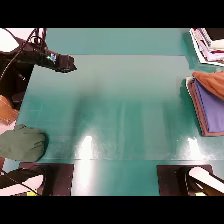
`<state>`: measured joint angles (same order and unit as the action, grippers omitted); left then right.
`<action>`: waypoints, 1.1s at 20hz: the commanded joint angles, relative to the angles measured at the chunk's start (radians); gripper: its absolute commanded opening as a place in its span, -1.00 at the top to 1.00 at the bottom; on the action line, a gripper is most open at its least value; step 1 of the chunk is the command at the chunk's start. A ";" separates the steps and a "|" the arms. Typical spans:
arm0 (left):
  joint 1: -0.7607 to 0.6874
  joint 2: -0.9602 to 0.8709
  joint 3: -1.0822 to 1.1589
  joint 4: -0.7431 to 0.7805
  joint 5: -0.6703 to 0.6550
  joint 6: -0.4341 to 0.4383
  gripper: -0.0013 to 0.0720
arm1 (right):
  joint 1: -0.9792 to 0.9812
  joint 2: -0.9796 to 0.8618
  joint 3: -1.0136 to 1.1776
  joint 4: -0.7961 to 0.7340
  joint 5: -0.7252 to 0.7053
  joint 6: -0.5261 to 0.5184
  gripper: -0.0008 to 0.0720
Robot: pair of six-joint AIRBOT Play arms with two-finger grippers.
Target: Fold the shirts.
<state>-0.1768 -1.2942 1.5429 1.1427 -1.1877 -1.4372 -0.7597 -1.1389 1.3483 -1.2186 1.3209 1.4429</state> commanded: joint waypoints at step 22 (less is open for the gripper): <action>0.000 0.001 0.000 -0.002 0.053 -0.005 0.89 | 0.803 0.171 -0.149 0.221 -0.248 -0.005 0.92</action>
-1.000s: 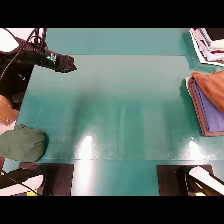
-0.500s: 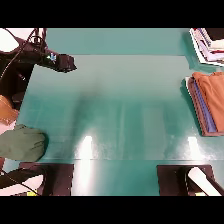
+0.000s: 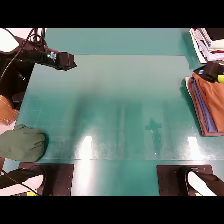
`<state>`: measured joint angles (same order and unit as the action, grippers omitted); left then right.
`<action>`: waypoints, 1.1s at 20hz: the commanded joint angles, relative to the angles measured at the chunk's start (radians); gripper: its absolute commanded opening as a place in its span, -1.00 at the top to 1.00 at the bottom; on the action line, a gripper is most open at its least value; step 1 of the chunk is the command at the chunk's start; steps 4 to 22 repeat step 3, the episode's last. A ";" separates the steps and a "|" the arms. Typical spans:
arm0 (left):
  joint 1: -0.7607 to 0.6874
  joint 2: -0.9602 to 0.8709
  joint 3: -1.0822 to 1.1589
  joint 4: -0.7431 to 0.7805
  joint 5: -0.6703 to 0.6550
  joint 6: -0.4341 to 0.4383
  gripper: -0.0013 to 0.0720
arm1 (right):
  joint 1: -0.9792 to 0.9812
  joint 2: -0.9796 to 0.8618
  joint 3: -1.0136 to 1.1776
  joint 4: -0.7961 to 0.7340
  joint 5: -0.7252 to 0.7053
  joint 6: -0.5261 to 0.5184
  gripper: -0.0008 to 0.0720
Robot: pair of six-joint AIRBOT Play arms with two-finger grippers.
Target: Fold the shirts.
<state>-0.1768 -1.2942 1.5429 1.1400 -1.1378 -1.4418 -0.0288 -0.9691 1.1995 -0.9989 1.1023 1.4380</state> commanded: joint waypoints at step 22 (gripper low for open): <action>0.000 0.001 0.000 0.000 0.004 0.000 0.89 | 0.072 0.001 0.000 0.002 -0.026 0.000 0.92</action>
